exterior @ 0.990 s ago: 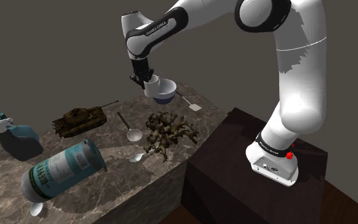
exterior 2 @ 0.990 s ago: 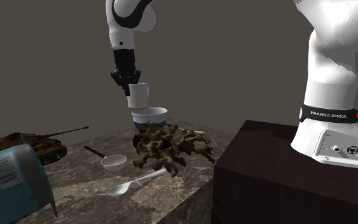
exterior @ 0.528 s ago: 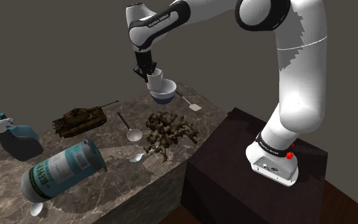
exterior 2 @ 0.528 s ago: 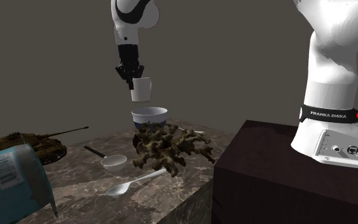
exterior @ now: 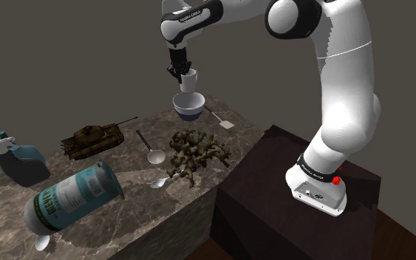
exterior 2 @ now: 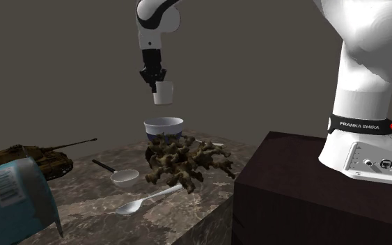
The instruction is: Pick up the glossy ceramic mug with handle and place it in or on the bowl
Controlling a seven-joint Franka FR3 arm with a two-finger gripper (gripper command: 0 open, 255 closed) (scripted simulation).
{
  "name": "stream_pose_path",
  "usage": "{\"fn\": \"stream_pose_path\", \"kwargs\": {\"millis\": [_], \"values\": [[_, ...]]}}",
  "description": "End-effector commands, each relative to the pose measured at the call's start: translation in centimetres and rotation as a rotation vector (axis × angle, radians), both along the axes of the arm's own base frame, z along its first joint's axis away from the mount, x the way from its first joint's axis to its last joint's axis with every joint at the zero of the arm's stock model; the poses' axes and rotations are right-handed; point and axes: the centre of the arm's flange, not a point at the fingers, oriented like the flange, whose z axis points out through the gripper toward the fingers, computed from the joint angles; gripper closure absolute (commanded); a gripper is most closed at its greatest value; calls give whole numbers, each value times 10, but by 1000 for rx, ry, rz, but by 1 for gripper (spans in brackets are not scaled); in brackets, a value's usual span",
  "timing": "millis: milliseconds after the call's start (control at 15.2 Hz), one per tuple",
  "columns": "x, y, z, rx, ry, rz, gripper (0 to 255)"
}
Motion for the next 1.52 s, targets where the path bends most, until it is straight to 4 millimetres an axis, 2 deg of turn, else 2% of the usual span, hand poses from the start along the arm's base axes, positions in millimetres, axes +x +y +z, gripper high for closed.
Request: {"fn": "stream_pose_path", "kwargs": {"millis": [0, 132, 1254, 1452], "values": [[11, -25, 5, 0, 0, 1, 255], [18, -44, 8, 0, 0, 1, 255], [18, -44, -85, 0, 0, 1, 255], [18, -44, -85, 0, 0, 1, 255]]}}
